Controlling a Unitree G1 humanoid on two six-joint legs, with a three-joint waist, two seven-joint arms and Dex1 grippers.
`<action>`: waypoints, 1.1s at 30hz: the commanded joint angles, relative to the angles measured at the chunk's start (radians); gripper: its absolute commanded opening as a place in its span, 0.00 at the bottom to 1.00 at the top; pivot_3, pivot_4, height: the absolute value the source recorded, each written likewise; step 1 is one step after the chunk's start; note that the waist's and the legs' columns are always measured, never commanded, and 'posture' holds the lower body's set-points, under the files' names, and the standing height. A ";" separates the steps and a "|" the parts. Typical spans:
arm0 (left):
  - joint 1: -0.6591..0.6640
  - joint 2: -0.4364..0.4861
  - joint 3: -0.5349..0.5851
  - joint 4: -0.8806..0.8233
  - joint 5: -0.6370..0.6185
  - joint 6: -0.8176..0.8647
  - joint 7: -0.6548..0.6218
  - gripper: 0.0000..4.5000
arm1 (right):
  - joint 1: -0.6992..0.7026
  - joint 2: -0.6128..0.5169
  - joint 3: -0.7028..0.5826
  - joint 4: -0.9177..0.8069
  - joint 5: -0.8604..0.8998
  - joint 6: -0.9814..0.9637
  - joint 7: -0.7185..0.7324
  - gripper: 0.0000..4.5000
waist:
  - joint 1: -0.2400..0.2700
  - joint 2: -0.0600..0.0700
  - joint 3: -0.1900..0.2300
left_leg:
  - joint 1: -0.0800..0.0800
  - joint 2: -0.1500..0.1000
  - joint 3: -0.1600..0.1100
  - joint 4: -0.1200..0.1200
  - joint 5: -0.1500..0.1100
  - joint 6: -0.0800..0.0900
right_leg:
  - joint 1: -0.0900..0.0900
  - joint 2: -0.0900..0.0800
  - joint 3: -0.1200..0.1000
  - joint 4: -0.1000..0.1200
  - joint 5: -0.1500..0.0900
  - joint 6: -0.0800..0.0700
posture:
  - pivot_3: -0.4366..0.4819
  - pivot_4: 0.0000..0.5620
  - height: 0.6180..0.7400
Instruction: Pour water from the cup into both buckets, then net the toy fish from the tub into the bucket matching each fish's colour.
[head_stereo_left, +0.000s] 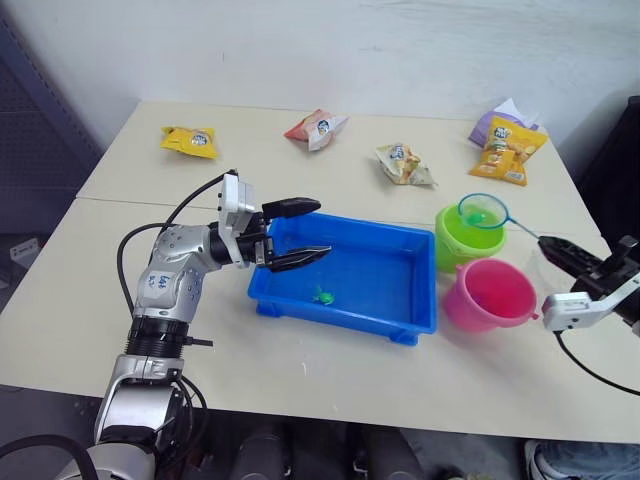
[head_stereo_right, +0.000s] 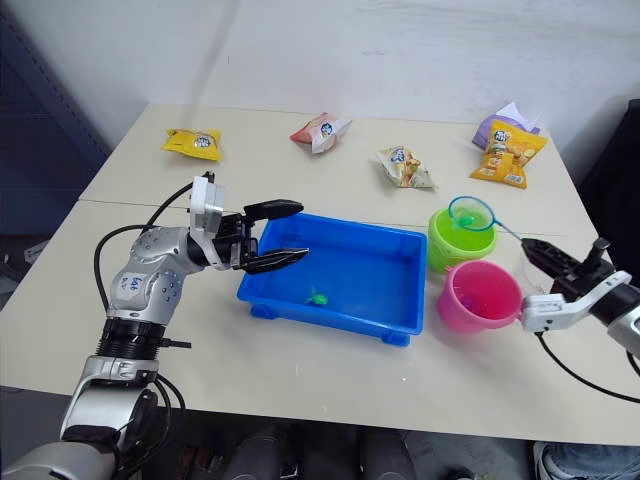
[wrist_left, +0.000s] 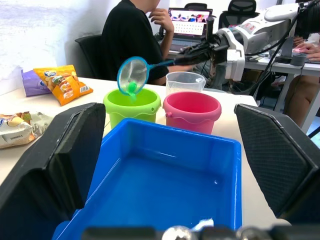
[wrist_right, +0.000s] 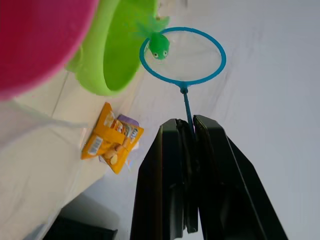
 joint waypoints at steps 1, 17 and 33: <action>0.005 0.000 0.005 -0.026 -0.003 -0.004 0.005 0.99 | 0.003 -0.005 0.049 0.003 0.020 -0.040 0.035 0.00 | 0.000 0.000 0.000 | 0.000 0.000 0.000 0.000 0.000 0.000 | 0.000 0.000 0.000 0.000 0.000 0.000 | 0.48 0.27 0.98; 0.021 0.042 0.018 -0.041 -0.003 0.008 0.000 0.99 | 0.036 0.054 -0.022 -0.119 0.508 -0.033 0.253 0.00 | -0.001 0.001 0.000 | 0.000 0.000 0.000 0.000 0.000 0.000 | 0.000 0.000 0.000 0.000 0.000 0.000 | 0.48 0.27 0.98; 0.189 0.338 0.050 0.045 0.044 -0.096 -0.244 0.99 | -0.194 0.264 0.395 -0.709 1.012 0.854 1.065 0.00 | -0.019 0.001 0.000 | -0.001 0.000 -0.003 0.001 -0.002 0.004 | 0.000 -0.003 -0.002 0.000 0.000 0.000 | 0.48 0.27 0.98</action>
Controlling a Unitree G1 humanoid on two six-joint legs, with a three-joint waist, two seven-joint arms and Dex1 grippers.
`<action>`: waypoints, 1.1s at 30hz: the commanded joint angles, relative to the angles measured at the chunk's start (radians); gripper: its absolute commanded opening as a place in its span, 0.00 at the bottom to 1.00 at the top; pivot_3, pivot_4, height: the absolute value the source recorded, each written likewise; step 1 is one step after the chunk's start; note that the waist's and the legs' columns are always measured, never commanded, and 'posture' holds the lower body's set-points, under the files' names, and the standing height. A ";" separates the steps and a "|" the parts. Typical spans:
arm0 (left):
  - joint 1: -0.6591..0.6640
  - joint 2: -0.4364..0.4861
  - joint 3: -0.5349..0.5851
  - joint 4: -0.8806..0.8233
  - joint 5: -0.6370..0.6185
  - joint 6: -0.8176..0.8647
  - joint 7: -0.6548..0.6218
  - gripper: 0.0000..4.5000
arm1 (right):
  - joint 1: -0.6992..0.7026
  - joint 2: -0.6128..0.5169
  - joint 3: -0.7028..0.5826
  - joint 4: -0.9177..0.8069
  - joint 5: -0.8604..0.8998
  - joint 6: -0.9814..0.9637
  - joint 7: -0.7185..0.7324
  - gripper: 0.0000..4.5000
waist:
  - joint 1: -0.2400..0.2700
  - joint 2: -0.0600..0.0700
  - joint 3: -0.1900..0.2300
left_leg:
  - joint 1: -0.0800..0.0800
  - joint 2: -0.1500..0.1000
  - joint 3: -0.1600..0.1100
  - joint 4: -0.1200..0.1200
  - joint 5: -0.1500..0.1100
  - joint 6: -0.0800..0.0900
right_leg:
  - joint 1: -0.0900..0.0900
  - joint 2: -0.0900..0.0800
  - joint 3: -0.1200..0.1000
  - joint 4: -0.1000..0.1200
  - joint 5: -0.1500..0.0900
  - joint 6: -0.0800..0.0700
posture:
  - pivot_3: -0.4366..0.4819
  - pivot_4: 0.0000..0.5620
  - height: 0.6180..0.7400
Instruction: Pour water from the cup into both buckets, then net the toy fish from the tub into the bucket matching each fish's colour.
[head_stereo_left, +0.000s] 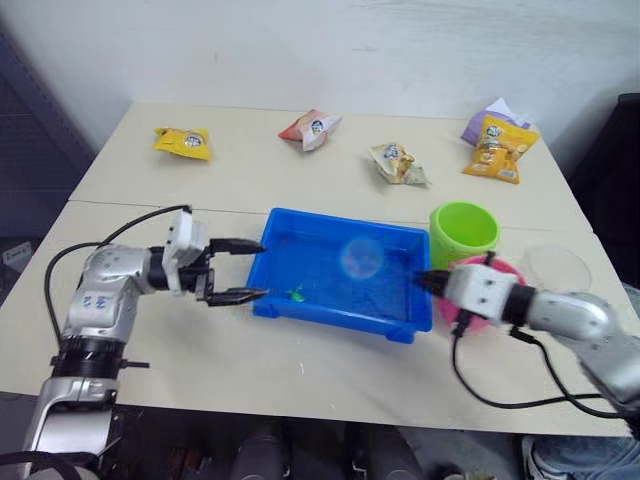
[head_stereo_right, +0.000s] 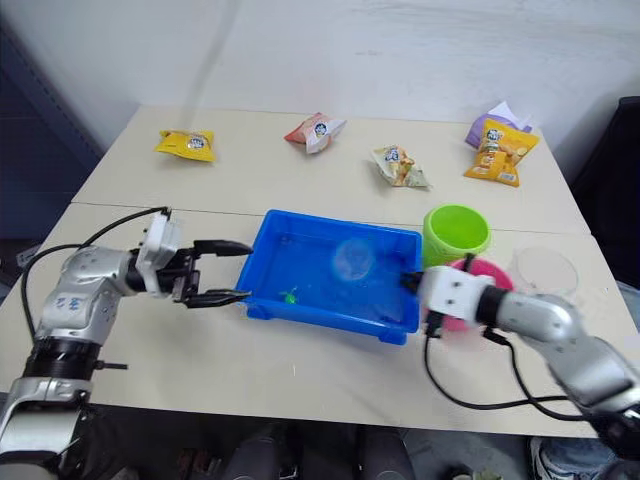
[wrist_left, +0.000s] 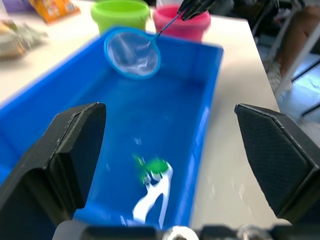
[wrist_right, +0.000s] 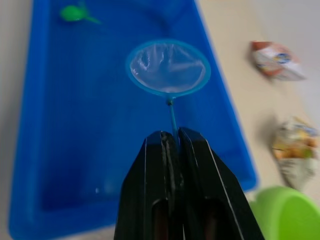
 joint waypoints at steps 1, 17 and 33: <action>0.026 0.031 0.032 -0.027 -0.001 -0.016 -0.018 0.99 | -0.086 0.027 0.071 0.013 -0.119 0.072 0.090 0.00 | 0.002 0.000 0.000 | 0.000 0.000 0.000 0.000 0.000 0.000 | 0.000 0.000 0.000 0.000 0.000 0.000 | 0.48 0.27 0.98; 0.094 0.082 0.072 -0.053 0.006 -0.031 0.001 0.99 | -0.310 0.444 0.176 0.172 -0.214 0.228 0.221 0.00 | -0.002 0.000 0.000 | -0.001 0.000 0.001 0.000 0.000 0.000 | -0.002 -0.001 -0.001 0.007 0.000 -0.001 | 0.48 0.27 0.98; 0.001 0.014 0.066 -0.194 -0.082 0.133 0.062 0.99 | -0.094 0.361 -0.150 -0.113 0.050 0.411 0.253 0.00 | 0.001 0.000 0.000 | -0.002 -0.001 0.000 -0.001 -0.001 0.000 | -0.002 -0.002 -0.002 0.006 0.000 -0.001 | 0.48 0.27 0.98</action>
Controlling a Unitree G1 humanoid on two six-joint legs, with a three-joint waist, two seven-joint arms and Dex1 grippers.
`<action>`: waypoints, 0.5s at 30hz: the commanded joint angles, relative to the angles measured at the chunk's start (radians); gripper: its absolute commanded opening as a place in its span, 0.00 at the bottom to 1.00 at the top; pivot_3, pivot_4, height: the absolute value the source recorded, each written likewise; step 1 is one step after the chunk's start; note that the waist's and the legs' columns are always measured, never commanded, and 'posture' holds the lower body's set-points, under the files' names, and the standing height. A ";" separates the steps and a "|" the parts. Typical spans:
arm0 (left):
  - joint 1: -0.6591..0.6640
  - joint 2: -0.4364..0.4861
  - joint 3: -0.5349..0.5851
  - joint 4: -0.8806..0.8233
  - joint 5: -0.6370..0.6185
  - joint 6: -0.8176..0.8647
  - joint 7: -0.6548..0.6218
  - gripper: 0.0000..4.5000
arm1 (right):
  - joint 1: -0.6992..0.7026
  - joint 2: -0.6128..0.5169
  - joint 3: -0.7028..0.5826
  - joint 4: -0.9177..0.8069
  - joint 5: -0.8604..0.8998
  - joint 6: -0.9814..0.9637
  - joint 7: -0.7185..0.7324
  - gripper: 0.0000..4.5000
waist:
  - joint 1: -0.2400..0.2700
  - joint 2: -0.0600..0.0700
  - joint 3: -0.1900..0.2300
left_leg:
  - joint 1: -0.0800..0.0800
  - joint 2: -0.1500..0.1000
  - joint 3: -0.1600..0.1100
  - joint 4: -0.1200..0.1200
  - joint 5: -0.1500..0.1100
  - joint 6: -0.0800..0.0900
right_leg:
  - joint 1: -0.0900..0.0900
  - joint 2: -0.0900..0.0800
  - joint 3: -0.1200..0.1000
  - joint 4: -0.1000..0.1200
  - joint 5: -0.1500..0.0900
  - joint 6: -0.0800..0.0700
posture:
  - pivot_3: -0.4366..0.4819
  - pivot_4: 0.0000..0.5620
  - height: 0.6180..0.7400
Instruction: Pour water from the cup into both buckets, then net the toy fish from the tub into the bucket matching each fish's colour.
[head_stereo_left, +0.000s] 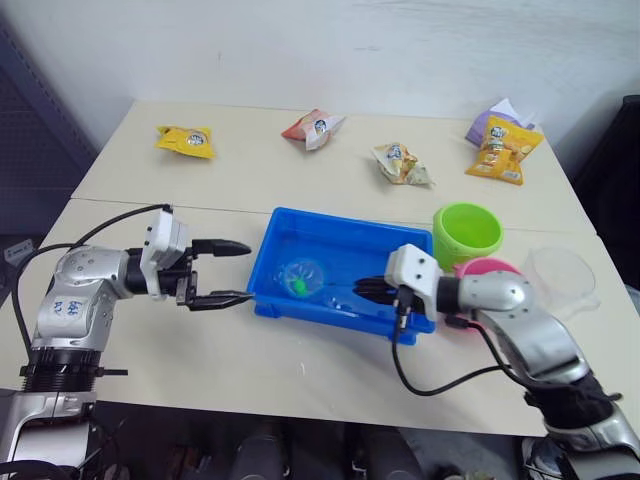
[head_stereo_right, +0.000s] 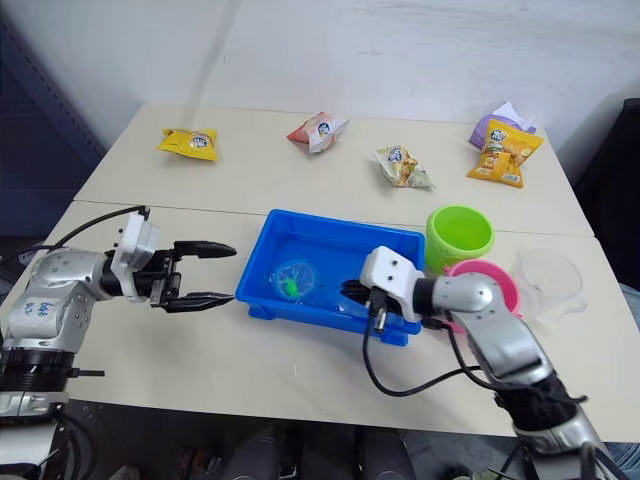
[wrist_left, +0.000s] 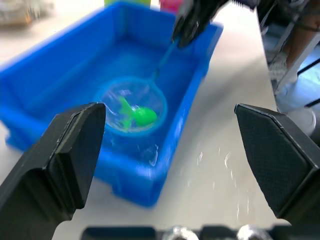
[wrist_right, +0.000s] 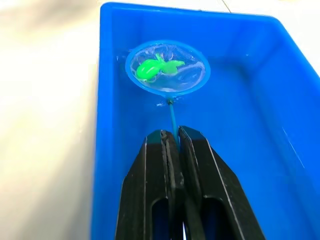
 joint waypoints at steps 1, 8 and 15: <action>-0.038 -0.028 0.004 -0.052 -0.033 0.026 0.025 0.99 | 0.040 -0.017 -0.103 -0.097 0.070 0.020 -0.019 0.00 | -0.003 0.000 0.000 | 0.000 0.000 0.000 0.000 0.000 0.000 | 0.000 0.000 0.000 0.000 0.000 0.000 | 0.48 0.27 0.98; -0.097 -0.091 -0.019 -0.046 -0.023 0.044 0.043 0.99 | 0.174 -0.078 -0.278 -0.187 0.091 -0.074 -0.034 0.00 | 0.000 0.000 0.000 | 0.001 0.000 0.001 0.000 0.000 -0.001 | 0.000 0.001 0.001 0.000 0.000 0.000 | 0.48 0.27 0.98; -0.160 -0.158 -0.046 0.003 -0.021 0.054 0.049 0.99 | 0.275 -0.142 -0.513 -0.183 0.116 -0.148 -0.046 0.00 | 0.004 0.000 0.000 | 0.001 0.000 0.001 0.000 0.000 0.000 | 0.001 0.001 0.000 -0.001 0.000 0.000 | 0.48 0.27 0.98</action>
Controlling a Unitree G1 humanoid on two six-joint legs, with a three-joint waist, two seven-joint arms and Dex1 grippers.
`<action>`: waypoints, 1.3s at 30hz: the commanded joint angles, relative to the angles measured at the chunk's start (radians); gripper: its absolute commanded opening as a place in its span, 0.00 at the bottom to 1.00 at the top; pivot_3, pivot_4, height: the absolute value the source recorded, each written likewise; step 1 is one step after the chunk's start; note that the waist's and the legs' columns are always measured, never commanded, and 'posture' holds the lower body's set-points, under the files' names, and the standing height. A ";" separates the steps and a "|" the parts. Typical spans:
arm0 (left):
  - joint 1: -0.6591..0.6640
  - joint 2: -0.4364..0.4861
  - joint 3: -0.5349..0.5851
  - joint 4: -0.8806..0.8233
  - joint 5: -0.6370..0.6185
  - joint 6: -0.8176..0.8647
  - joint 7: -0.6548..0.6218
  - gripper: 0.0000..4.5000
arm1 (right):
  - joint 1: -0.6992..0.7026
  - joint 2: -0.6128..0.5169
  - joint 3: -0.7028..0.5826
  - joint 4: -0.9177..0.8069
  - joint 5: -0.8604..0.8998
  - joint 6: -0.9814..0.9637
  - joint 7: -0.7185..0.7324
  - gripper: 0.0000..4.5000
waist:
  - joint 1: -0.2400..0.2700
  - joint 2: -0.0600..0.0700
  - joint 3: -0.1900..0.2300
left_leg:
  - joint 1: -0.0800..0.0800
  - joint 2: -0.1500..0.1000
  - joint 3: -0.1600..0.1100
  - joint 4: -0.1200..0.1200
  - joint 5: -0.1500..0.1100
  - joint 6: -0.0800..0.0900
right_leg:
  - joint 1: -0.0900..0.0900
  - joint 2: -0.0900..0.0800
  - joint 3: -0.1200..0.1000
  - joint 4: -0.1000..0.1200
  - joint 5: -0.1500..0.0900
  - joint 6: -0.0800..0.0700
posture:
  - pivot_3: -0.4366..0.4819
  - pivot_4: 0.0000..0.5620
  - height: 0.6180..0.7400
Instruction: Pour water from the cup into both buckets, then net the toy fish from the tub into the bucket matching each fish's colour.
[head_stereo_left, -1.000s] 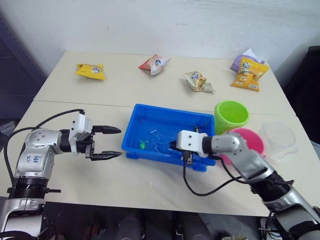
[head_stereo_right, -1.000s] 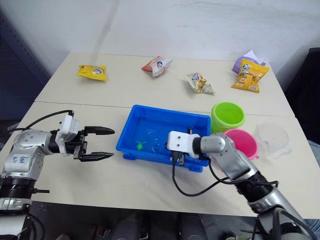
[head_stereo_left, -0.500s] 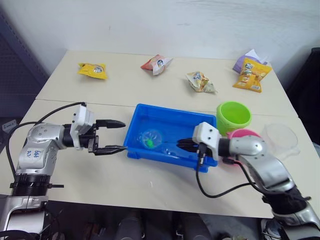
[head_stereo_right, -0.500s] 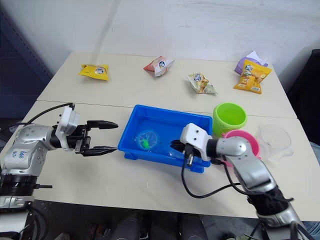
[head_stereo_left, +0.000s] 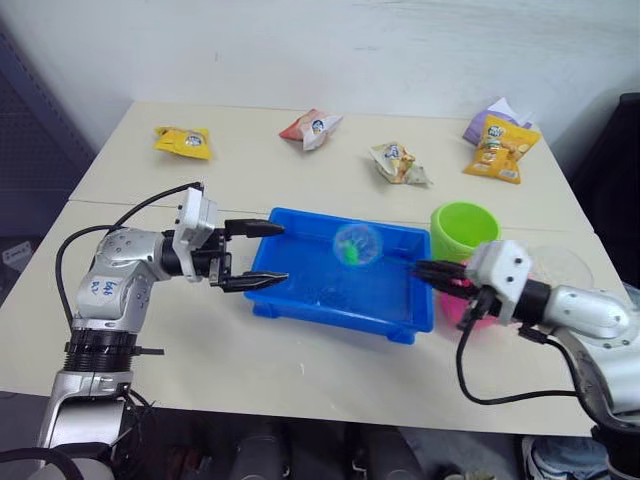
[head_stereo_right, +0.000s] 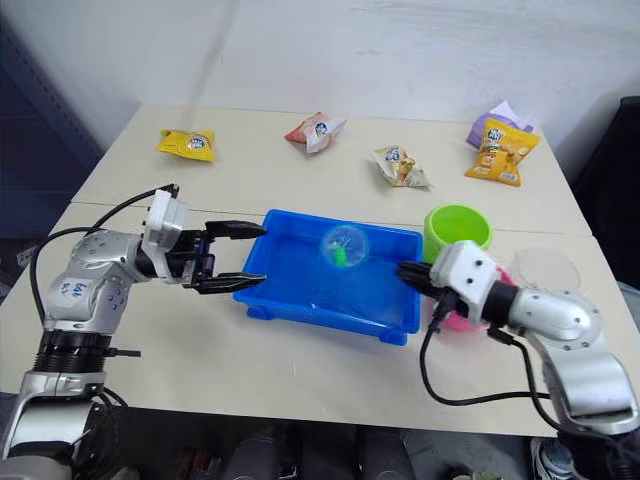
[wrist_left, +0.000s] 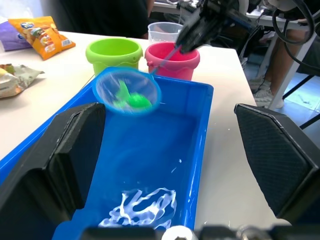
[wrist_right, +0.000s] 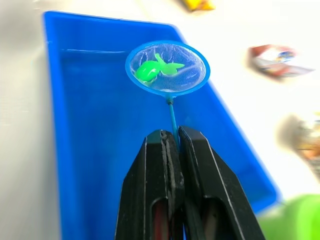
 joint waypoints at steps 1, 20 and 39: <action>-0.041 -0.016 -0.004 0.011 -0.009 -0.007 0.000 0.99 | 0.028 -0.046 -0.142 -0.012 0.022 -0.041 -0.003 0.00 | 0.000 0.000 0.000 | 0.000 0.000 0.000 0.000 0.000 0.000 | 0.000 0.000 0.000 0.000 0.000 0.000 | 0.48 0.27 0.98; -0.087 -0.136 -0.043 0.052 0.011 -0.032 0.045 0.99 | -0.055 -0.346 -0.047 0.803 -0.864 -0.940 -0.682 0.00 | -0.006 0.000 0.000 | 0.002 0.000 0.003 0.000 0.002 -0.002 | 0.000 0.000 0.002 -0.004 0.000 0.000 | 0.48 0.27 0.98; -0.084 -0.166 -0.038 0.073 0.027 -0.119 0.045 0.99 | 0.008 -0.421 0.054 0.849 -0.769 -1.126 -0.946 0.00 | -0.006 0.001 0.000 | 0.002 0.001 0.003 0.000 0.003 -0.004 | 0.000 0.002 0.003 -0.004 0.000 0.000 | 0.48 0.27 0.98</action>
